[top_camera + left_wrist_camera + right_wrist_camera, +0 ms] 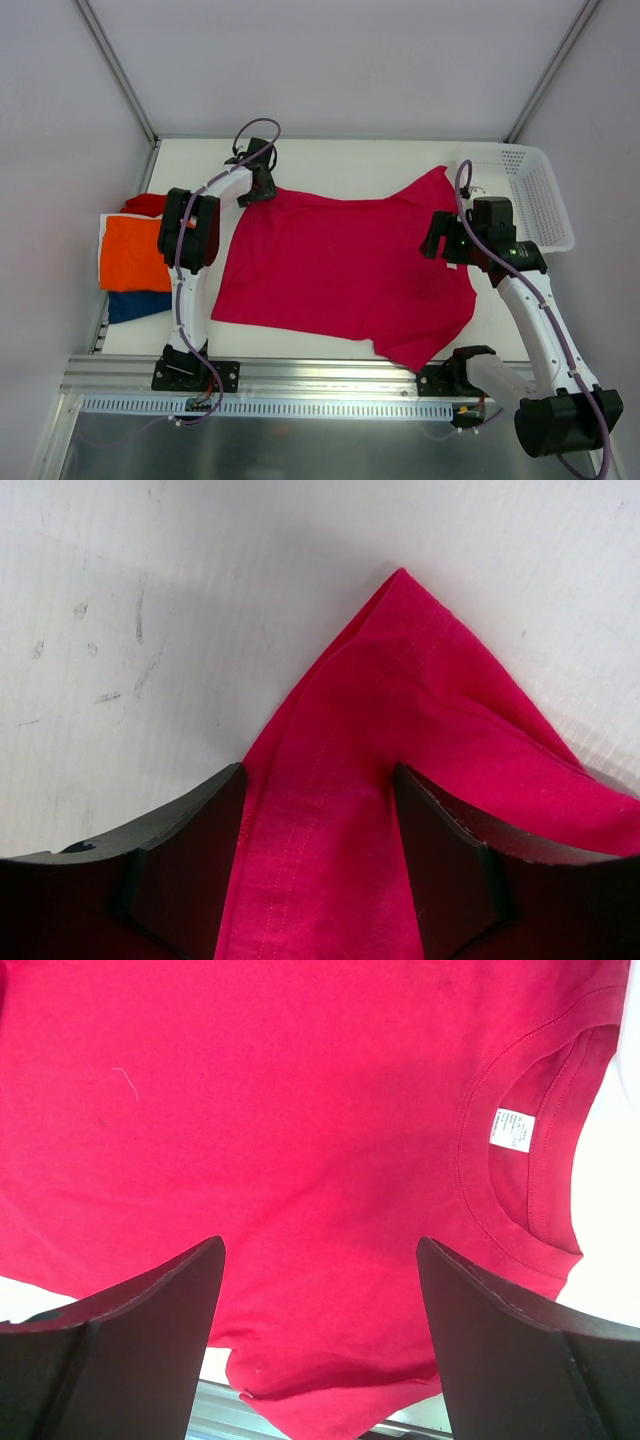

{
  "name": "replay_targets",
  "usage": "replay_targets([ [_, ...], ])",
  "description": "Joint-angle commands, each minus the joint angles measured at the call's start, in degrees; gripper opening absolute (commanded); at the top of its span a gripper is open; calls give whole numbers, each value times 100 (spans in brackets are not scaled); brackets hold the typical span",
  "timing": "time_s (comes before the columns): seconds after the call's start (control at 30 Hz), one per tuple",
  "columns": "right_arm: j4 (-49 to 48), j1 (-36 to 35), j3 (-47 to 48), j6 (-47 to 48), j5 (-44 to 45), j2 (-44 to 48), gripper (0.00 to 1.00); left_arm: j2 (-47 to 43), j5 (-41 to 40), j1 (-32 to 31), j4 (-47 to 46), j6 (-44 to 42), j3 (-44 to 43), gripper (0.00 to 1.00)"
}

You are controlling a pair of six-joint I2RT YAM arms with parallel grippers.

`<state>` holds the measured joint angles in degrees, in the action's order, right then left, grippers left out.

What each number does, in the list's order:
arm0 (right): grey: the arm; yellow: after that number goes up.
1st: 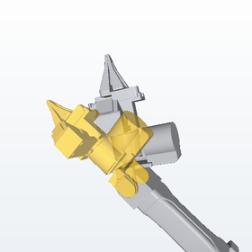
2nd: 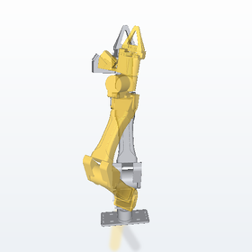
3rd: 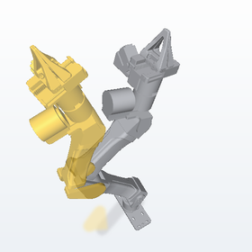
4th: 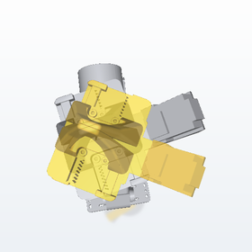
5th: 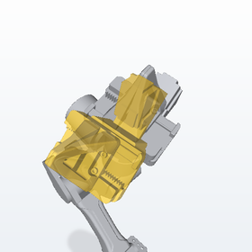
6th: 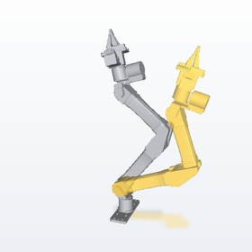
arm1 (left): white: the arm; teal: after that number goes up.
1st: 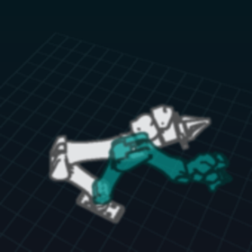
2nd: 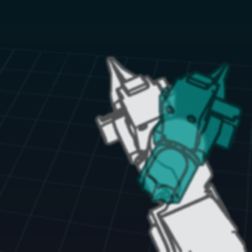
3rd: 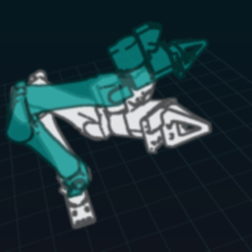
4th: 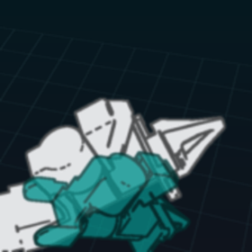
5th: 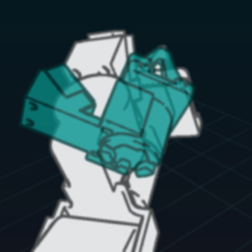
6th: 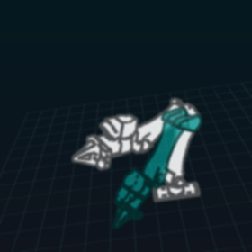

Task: Fold and stack the t-shirts
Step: Flatten the tshirt out

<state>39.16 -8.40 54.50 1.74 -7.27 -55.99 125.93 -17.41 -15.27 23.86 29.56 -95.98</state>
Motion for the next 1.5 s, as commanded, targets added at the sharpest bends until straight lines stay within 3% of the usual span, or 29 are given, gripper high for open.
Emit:
replay_targets([
  [0.0, -163, -21, -1, -16, -135, 0, 82, -455, 115, 15, 119, 120, 150, 61],
  [1.1, -259, -12, -203, -77, -258, -158, 79, -482, 80, -213, 84, 58, -122, 58],
  [1.23, -259, -12, -229, -77, -249, -149, 74, -385, 45, -213, 84, 41, -184, 43],
  [1.27, -268, -21, -247, -68, -240, -141, 73, -367, 19, -214, 84, 50, -184, 29],
  [1.37, -259, -21, -282, -51, -231, -141, 72, -324, -60, -213, 93, -3, -219, 11],
  [1.47, -260, -12, -317, -60, -240, -132, 72, -288, -157, -214, 93, -90, -245, 4],
])
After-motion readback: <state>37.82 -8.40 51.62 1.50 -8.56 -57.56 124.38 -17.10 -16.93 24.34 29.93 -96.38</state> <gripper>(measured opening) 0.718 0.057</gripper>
